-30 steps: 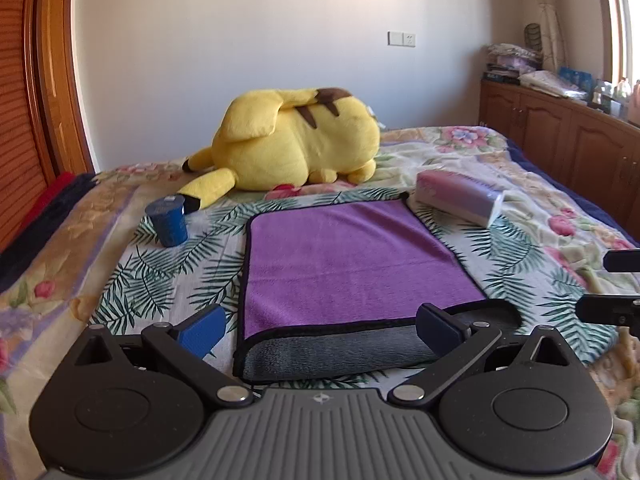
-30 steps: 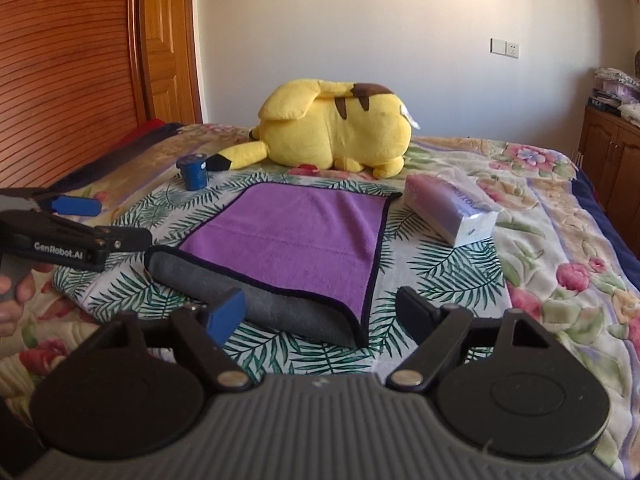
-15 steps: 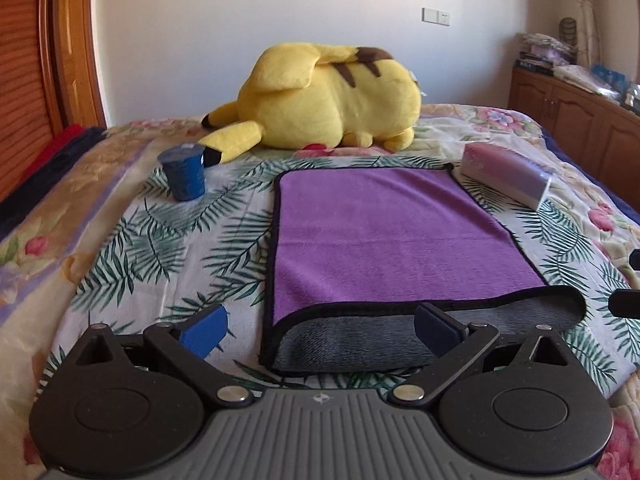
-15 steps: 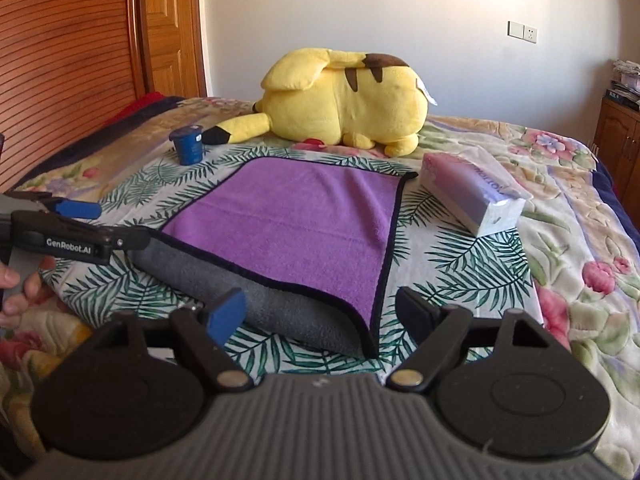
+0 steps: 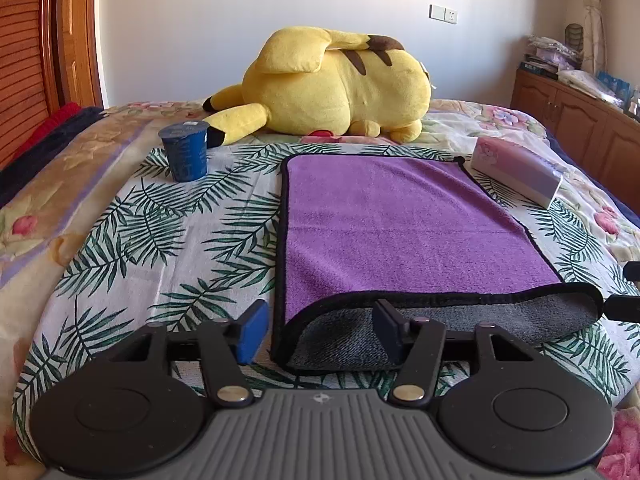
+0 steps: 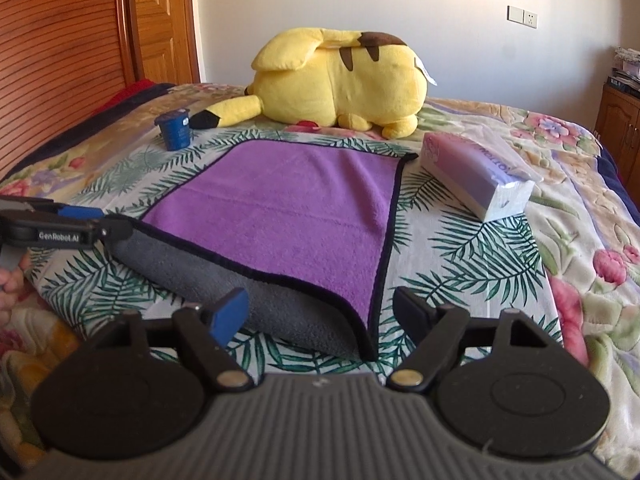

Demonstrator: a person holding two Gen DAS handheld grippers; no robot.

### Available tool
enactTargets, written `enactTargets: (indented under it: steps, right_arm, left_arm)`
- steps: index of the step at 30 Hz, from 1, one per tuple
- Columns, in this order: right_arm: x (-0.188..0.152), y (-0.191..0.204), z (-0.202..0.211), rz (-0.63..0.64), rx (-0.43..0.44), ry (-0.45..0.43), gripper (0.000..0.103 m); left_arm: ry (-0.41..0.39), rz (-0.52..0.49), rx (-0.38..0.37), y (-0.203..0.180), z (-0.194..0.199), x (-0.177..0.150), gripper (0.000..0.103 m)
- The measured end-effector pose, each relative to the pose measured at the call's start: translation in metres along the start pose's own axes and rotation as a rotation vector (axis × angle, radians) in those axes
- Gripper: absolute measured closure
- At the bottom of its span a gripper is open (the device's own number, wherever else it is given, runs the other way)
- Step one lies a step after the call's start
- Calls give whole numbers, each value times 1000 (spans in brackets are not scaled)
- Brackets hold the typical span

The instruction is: Fold towel

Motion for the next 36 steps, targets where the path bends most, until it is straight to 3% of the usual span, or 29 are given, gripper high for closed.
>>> enactTargets:
  steps: [11, 20, 28, 31, 36]
  right_arm:
    - [-6, -10, -20, -55, 8, 62, 32]
    - [-11, -14, -31, -113, 63, 151, 35]
    - [-14, -13, -34, -80, 59, 190, 48]
    - [-13, -14, -35, -69, 56, 196, 58]
    - [-13, -17, -36, -74, 64, 211, 66]
  left_arm:
    - [28, -7, 9, 9, -3, -5, 82]
    - [58, -21, -6, 6, -8, -10, 93]
    - [92, -31, -7, 6, -13, -16, 94]
    - [95, -33, -8, 7, -14, -17, 94]
    - [90, -46, -25, 4, -14, -18, 101]
Point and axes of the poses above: each gripper's, at about its wrist camera, not at the fingertips, and z roughly against the way its jaws point, y to its left, x to its top, the point moved 7 cm from there along -z, roughly the way its jaws point, and after that the axes turned 3 degrees about z, right-handed, at the moved point
